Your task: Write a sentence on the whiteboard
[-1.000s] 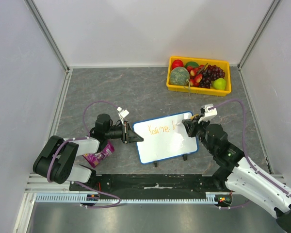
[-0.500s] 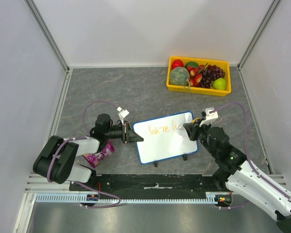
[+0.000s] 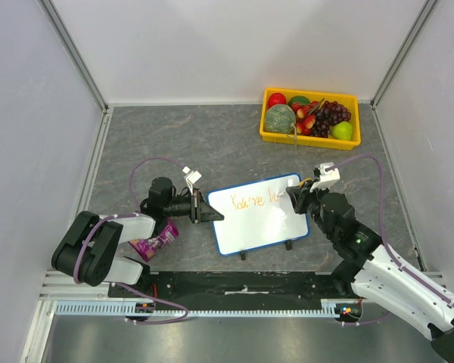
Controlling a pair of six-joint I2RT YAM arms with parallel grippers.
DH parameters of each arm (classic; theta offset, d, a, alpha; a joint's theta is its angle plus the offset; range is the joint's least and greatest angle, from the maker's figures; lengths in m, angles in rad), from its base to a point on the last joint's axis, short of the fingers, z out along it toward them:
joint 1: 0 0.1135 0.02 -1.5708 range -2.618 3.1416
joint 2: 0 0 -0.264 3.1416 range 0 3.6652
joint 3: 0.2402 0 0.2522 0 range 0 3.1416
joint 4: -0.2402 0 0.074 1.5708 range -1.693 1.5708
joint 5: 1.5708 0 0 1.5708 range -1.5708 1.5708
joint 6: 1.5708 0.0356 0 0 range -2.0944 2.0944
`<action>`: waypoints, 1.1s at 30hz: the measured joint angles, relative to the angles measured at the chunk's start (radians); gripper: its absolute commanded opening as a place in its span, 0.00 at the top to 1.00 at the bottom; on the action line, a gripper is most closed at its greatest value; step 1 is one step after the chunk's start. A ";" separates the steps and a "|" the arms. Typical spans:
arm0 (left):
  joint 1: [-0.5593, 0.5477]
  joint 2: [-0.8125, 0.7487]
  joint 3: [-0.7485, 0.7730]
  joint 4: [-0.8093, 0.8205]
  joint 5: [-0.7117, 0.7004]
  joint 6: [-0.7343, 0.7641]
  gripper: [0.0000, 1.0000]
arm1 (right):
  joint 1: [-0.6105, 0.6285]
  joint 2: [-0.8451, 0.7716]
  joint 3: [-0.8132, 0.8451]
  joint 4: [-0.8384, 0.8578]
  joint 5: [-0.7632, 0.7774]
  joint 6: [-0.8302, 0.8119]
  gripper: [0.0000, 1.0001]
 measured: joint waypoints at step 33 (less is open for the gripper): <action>0.000 0.000 0.001 0.000 0.001 0.000 0.98 | 0.000 -0.023 0.024 0.013 0.007 0.000 1.00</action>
